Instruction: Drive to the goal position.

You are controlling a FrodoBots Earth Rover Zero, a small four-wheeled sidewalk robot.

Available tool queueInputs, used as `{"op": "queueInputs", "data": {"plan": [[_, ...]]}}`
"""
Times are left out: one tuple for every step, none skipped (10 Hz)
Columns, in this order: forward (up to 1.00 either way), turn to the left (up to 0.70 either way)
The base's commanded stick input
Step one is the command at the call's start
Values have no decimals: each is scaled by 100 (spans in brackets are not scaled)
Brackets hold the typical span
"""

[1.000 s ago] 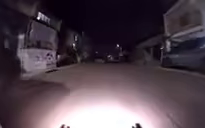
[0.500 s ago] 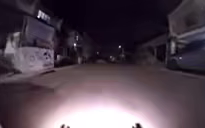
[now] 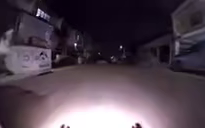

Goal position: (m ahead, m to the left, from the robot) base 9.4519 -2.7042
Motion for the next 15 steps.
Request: {"op": "queueInputs", "data": {"plan": [[85,-23],[85,-21],[85,-4],[85,0],[85,0],[85,0],[85,0],[85,0],[85,0],[85,0],[85,0],[85,0],[85,0],[85,0],[85,0]]}}
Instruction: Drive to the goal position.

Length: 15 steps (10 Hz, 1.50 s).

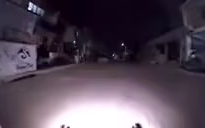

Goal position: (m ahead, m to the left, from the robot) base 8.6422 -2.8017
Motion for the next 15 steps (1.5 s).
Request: {"op": "queueInputs", "data": {"plan": [[85,0],[85,0],[85,0],[85,-34],[85,-34],[85,-33],[85,-14],[85,0],[85,0],[85,0],[85,0],[85,0],[85,0],[85,0],[85,0]]}}
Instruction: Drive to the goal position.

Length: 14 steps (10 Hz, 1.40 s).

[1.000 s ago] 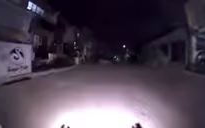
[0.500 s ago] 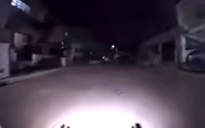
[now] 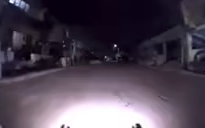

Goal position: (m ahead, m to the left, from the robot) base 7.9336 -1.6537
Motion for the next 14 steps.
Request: {"op": "queueInputs", "data": {"plan": [[85,0],[85,0],[85,0],[85,0],[85,0],[85,0],[85,0],[85,0],[85,0],[85,0],[85,0],[85,0],[85,0],[85,0]]}}
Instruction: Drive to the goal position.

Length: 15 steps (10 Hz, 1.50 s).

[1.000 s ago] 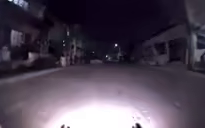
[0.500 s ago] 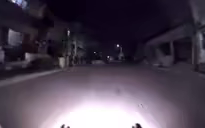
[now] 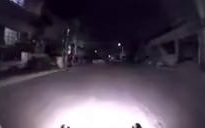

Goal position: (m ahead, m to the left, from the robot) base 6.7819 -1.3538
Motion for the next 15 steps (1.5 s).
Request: {"op": "queueInputs", "data": {"plan": [[85,-14],[85,-34],[85,-23],[85,0],[85,0],[85,0],[85,0],[85,0],[85,0],[85,0],[85,0],[85,0],[85,0],[85,0],[85,0]]}}
